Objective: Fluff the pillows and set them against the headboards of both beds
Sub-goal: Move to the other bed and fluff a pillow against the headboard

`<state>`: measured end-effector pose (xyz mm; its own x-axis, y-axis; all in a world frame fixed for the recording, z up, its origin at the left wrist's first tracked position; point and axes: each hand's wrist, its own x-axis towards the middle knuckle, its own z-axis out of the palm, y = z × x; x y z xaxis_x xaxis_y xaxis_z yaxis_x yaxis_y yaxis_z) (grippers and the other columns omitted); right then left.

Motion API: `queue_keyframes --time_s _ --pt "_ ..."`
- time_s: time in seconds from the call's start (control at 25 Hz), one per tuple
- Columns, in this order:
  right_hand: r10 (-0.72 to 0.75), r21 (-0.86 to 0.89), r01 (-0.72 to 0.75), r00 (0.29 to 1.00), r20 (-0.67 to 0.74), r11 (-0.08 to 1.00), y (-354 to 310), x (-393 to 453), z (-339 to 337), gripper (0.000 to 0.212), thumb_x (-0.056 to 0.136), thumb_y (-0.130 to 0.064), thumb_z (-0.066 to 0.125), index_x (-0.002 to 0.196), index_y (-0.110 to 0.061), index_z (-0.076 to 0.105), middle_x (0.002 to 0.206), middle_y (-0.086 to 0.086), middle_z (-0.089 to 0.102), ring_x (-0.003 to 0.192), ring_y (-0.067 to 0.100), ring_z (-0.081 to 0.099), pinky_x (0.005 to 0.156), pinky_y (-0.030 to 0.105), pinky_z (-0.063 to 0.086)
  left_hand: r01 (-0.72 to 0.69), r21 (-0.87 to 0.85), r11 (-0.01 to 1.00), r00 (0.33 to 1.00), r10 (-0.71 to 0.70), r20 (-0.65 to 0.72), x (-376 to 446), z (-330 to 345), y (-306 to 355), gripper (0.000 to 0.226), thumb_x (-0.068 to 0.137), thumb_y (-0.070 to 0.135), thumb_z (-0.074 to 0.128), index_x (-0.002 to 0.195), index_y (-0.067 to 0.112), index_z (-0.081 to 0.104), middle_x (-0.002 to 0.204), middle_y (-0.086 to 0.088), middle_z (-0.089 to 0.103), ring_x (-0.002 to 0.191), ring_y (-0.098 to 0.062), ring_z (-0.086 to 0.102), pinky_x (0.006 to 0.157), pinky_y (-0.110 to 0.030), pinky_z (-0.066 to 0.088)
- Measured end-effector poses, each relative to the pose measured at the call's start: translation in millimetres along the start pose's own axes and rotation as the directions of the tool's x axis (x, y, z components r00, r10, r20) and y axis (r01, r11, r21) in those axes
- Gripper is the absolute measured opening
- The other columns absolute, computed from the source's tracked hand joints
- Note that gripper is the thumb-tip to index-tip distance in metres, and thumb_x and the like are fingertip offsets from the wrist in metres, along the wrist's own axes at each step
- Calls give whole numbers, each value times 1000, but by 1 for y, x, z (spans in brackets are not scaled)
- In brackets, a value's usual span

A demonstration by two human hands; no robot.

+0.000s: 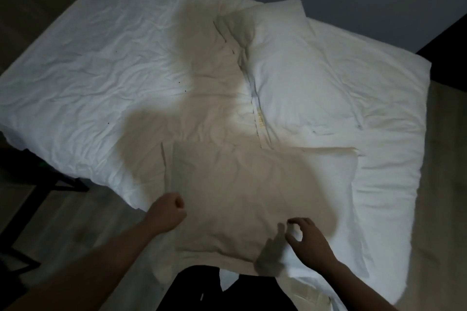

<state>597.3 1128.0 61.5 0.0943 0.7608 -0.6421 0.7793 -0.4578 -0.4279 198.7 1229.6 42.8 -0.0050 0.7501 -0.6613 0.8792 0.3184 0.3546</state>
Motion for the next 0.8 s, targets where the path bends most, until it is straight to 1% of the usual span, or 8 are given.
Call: queue_keyframes --time_s 0.12,0.24,0.32,0.4,0.48,0.6,0.68,0.8 --pt "60 109 -53 997 -57 993 -19 14 9 45 94 -35 70 137 -23 61 138 -1 55 122 21 62 99 31 49 141 -69 988 990 -139 35 39 -18 -17 49 72 34 81 116 16 67 124 -10 63 114 -27 64 91 -31 49" --pt "188 255 -164 980 -70 953 -16 22 27 51 93 -33 72 141 -19 57 137 4 53 115 24 62 101 37 50 339 -142 930 933 -314 174 49 -5 -42 107 56 61 81 144 10 50 145 -18 52 129 -33 57 102 -36 50" --pt "283 308 -249 957 -69 918 2 20 43 57 91 -32 74 143 -18 55 137 6 55 121 26 61 104 44 51 471 -278 837 873 -397 282 43 19 -59 125 58 73 83 154 7 36 154 -17 48 135 -34 54 102 -39 49" --pt "379 339 -335 923 -71 879 30 4 59 61 87 -31 76 142 -17 54 132 8 59 122 29 61 104 48 52 602 -383 701 786 -438 436 29 41 -65 118 68 77 76 158 17 30 155 -10 49 136 -35 53 97 -44 44" --pt "473 350 -430 880 -47 833 55 -20 68 63 88 -26 77 144 -15 51 132 10 57 124 31 59 106 48 49 622 -420 661 768 -412 489 16 55 -70 118 64 84 73 157 24 33 152 -3 53 131 -30 55 99 -47 43" --pt "561 352 -529 828 15 772 83 -56 70 72 91 -26 76 153 -13 42 152 19 48 138 35 50 111 45 41 473 -535 700 880 -344 328 -5 68 -66 136 51 88 77 157 11 38 156 -7 51 137 -26 54 117 -43 41" --pt "561 369 -534 827 39 761 95 -71 66 76 92 -29 75 156 -12 39 157 20 45 142 35 48 112 45 41 393 -570 722 919 -330 215 -26 61 -41 116 73 78 71 156 4 37 160 -15 44 146 -30 45 123 -39 32" --pt "533 431 -501 845 54 751 112 -81 52 81 91 -32 76 158 -15 34 158 18 43 141 35 49 112 45 42 355 -548 757 921 -383 68 -48 49 -10 82 101 56 53 150 -9 42 156 -27 44 144 -39 46 118 -39 35"
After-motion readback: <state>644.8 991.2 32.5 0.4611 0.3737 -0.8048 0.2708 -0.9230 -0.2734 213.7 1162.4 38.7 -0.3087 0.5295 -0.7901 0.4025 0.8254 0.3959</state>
